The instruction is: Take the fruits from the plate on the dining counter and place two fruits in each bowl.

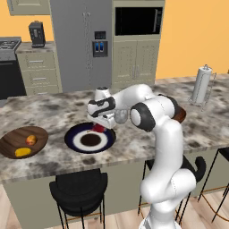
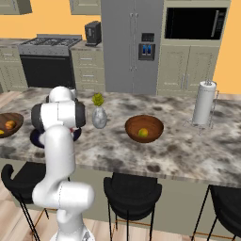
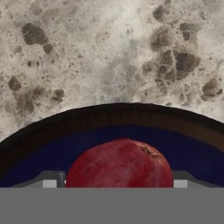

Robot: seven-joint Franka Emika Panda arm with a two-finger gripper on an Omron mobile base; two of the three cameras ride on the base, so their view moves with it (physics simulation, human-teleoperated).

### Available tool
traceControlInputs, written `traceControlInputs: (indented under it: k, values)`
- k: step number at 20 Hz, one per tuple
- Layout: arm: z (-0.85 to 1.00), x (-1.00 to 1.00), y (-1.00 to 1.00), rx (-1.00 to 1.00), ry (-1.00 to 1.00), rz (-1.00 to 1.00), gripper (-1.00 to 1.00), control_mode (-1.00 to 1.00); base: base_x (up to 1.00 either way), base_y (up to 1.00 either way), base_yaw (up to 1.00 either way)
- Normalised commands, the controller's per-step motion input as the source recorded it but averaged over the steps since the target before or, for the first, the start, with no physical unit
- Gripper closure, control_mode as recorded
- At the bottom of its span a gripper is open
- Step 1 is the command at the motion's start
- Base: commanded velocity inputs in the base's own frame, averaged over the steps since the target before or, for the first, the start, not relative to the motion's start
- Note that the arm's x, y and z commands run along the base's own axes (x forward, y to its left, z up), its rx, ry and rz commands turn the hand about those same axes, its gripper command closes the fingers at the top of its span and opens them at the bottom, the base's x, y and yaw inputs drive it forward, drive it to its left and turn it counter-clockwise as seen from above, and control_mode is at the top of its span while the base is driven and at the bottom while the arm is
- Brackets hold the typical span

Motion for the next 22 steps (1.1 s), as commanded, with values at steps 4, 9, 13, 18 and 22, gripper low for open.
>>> traceControlInputs:
  k: [4, 9, 13, 18, 22]
  values:
    - [0.0, 0.0, 0.0, 0.0, 0.0, 0.0, 1.0, -1.0, 0.0, 0.0, 0.0]
    - [0.44, -0.1, -0.24, 0.0, -0.02, 0.01, 1.0, -1.0, 0.0, 0.0, 0.0]
    - [0.9, -0.44, -0.81, 0.04, 0.0, 0.04, 1.0, -1.0, 0.0, 0.0, 0.0]
    - [0.42, -0.43, -1.0, 0.04, -0.05, 0.14, 1.0, -1.0, 0.0, 0.0, 0.0]
    - [0.14, -0.12, -1.0, 0.0, -0.02, 0.1, 1.0, -1.0, 0.0, 0.0, 0.0]
